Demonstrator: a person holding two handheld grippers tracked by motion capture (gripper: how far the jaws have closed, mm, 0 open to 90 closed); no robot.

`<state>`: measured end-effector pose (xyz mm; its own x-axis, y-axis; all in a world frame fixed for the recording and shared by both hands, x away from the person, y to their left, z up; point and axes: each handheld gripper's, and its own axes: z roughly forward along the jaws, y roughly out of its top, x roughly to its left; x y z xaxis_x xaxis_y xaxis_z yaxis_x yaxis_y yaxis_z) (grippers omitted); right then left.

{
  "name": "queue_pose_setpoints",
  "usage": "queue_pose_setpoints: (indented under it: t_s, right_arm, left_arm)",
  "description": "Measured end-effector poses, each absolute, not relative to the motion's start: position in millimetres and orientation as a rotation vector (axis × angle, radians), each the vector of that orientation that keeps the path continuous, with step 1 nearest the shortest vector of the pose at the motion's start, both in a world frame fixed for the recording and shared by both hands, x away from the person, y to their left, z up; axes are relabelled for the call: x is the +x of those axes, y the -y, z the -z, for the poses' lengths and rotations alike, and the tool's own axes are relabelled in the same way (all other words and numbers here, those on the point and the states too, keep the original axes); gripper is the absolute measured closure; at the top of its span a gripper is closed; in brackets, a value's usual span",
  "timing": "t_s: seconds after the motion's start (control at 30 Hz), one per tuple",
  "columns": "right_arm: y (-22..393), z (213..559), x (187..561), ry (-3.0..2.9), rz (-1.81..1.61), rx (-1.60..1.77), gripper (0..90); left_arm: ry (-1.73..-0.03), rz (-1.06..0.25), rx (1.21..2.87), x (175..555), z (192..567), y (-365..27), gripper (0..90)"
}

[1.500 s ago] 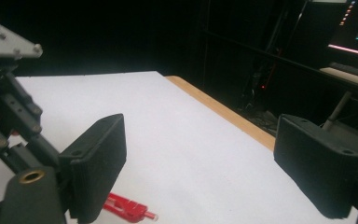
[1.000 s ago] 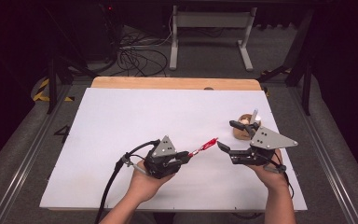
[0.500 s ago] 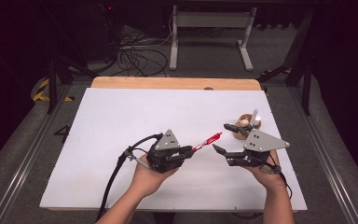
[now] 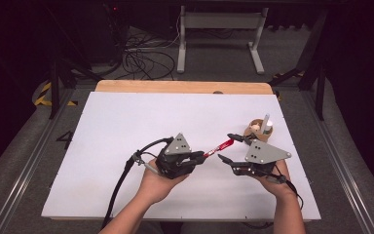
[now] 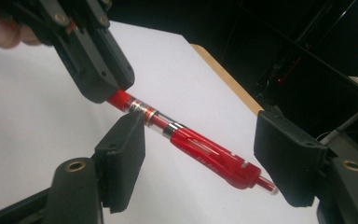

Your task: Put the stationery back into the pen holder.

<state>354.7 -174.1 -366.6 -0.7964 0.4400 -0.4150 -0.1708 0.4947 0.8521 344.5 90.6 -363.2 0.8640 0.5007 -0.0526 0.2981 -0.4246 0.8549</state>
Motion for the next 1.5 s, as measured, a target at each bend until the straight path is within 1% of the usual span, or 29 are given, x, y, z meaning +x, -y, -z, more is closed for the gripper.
queue_pose_setpoints:
  t_s: [0.63, 1.2, 1.37, 1.5]
  right_arm:
    - [166, 373, 354, -2.114, -1.176, 0.173, 43.4]
    - [160, 376, 353, -2.062, -1.064, 0.154, 50.1]
    - [155, 377, 351, -2.056, -1.037, 0.118, 54.2]
    - [153, 378, 351, -2.050, -1.021, 0.119, 55.5]
  left_arm:
    - [-0.589, -0.228, 2.021, 346, 358, -91, 80.0]
    - [-0.592, -0.231, 2.019, 348, 353, -91, 80.0]
    - [-0.587, -0.234, 2.023, 348, 352, -89, 80.0]
    - [-0.586, -0.235, 2.021, 349, 352, -90, 79.9]
